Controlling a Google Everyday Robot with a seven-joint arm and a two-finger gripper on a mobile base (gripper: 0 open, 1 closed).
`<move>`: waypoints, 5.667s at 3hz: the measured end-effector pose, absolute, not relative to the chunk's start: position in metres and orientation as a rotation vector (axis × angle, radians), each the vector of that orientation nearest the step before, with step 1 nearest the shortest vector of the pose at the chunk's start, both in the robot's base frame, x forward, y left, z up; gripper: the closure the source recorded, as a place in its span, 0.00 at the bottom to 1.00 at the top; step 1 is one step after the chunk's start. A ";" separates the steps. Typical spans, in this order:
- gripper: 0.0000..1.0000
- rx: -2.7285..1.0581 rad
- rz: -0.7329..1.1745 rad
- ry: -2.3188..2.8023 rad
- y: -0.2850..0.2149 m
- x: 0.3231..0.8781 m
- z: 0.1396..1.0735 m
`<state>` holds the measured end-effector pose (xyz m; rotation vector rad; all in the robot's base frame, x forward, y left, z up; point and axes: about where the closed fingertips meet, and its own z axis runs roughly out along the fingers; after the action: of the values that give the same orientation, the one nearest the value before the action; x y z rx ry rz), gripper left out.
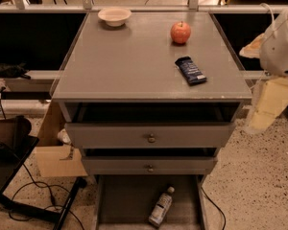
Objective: Pick blue plastic bottle from bottom drawer and place on counter
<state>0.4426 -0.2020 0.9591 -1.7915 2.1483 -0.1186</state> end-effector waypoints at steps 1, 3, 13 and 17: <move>0.00 -1.848 -0.113 2.041 -0.197 0.422 0.926; 0.00 -2.009 -0.105 1.835 -0.203 0.353 0.789; 0.00 -2.691 0.031 1.392 -0.119 0.461 0.323; 0.00 -2.897 0.154 0.825 -0.075 0.469 0.143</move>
Offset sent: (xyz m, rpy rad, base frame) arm -0.1362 -0.0207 -0.2430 -0.0599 -0.0155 0.3268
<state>0.4690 -0.0752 0.1427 -2.8974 0.8248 0.1539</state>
